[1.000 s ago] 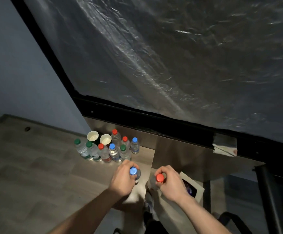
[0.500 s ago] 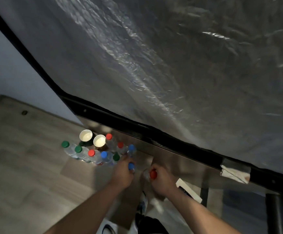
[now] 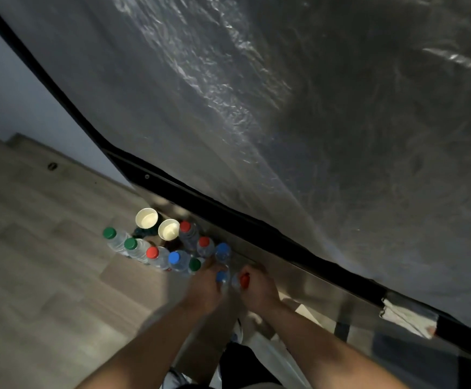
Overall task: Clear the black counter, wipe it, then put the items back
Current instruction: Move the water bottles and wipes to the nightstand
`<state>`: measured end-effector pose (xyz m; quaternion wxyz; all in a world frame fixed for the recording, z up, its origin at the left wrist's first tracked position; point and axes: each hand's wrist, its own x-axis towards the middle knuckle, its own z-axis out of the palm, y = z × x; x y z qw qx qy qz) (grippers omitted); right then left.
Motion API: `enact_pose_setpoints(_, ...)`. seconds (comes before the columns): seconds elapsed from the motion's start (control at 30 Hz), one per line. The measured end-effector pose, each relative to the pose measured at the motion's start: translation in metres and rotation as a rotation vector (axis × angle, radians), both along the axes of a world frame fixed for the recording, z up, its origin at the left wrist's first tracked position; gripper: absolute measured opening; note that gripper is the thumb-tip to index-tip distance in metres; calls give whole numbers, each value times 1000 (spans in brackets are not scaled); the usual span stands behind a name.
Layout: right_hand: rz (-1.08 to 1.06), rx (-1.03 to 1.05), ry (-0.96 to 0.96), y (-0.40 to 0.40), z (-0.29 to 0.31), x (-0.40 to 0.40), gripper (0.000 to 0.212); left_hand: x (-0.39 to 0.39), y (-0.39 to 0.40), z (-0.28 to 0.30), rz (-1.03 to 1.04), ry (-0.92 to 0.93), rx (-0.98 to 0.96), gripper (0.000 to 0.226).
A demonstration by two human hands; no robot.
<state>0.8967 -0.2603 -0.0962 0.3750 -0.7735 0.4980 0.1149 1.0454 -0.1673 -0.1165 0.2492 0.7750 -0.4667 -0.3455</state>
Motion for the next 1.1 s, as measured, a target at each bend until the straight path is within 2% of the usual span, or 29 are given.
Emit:
enact_pose_setpoints(0.1,-4,3,5,0,-9,6,24,0,0,4,-51,-18,-15,43)
enact_pose_setpoints(0.33,-32,49,-26,-3,-18,16,24,2,8,28,-64,-46,84,69)
enact_pose_setpoints(0.5,-39,56,10,-2,-10,15,40,6,21,37,-151,-74,240,74)
enact_pose_setpoints(0.63,-100,84,-33,6,2,8,69,12,38,50,-182,1,240,71)
enact_pose_setpoints(0.7,-144,54,-62,15,8,4,76,18,51,57,-184,45,249,66)
enact_pose_setpoints(0.9,-238,-50,-113,58,48,-9,69,47,109,81,-191,92,218,52)
enact_pose_setpoints(1.1,-234,20,-81,148,110,-15,64,80,177,111,-294,-51,135,46)
